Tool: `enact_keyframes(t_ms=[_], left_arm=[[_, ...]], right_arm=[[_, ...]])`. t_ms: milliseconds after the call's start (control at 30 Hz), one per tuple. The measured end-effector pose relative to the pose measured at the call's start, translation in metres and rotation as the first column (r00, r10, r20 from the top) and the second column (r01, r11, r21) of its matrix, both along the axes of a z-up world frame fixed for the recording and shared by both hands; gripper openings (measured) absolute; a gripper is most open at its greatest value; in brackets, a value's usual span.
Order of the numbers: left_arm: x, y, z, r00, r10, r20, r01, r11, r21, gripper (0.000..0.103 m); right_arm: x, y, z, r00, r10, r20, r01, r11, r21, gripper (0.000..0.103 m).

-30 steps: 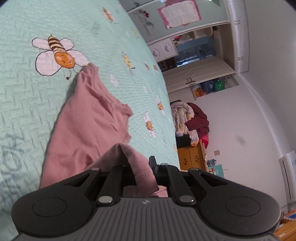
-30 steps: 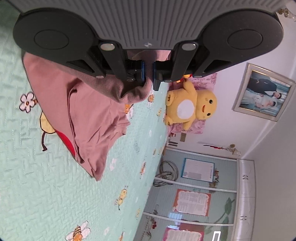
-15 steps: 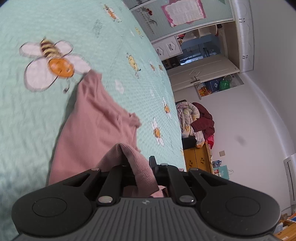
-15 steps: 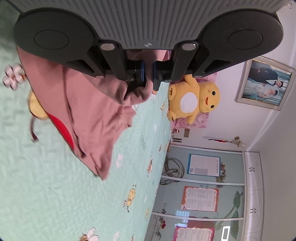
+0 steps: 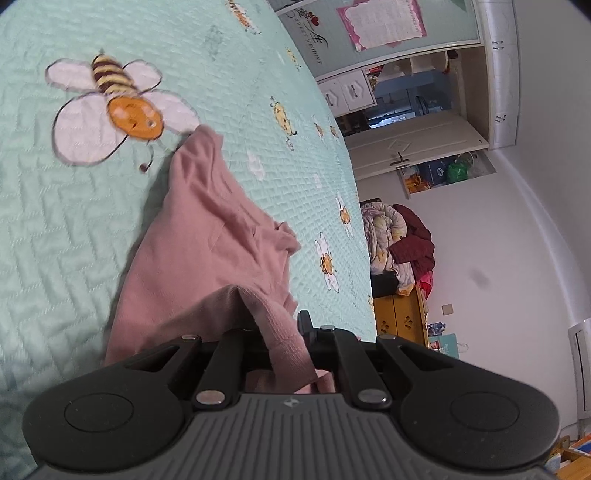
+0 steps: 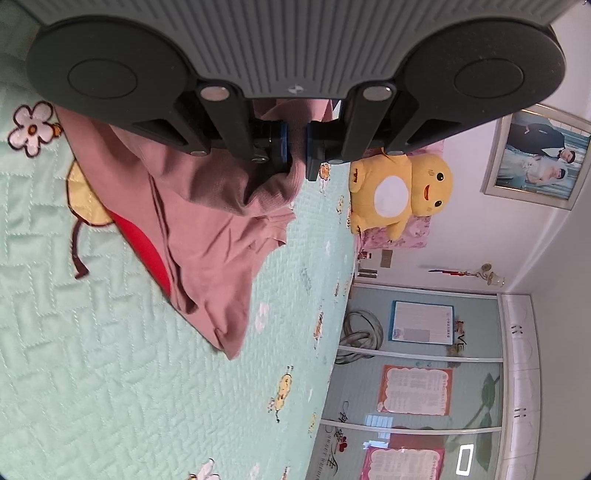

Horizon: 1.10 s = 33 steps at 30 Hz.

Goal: Fold clothes

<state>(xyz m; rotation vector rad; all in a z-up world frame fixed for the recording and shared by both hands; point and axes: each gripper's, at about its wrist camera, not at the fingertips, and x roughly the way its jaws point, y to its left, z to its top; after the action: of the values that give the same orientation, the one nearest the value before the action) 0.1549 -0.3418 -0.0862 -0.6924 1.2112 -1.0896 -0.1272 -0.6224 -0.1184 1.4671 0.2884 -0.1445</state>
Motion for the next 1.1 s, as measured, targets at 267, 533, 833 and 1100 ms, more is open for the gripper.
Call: enact_keyframes(t_ms=[267,533,833,1100], left_arm=[[0.041,-0.048,0.025,0.997,-0.004,0.081,0.003,1.000,0.019,0.006],[0.104,-0.108,-0.006,0.996,-0.011,0.083,0.000,0.992,0.126,0.006],[0.158,-0.106,-0.044,0.983,0.094,-0.155,-0.077,0.991,0.113,0.051],[0.143,-0.070,-0.013,0.992,0.108,-0.059,-0.105,0.993,0.046,0.057]], right_arm=[[0.041,-0.036,0.019,0.999,-0.012,0.040,0.013,0.999,-0.030,0.010],[0.108,-0.091,-0.012,0.999,-0.034,0.016,0.034,0.999,0.008,0.011],[0.137,-0.129,-0.071,0.996,-0.086,-0.025,0.089,0.985,0.151,0.037],[0.116,-0.123,-0.044,0.994,-0.076,0.077,0.074,0.997,0.029,0.051]])
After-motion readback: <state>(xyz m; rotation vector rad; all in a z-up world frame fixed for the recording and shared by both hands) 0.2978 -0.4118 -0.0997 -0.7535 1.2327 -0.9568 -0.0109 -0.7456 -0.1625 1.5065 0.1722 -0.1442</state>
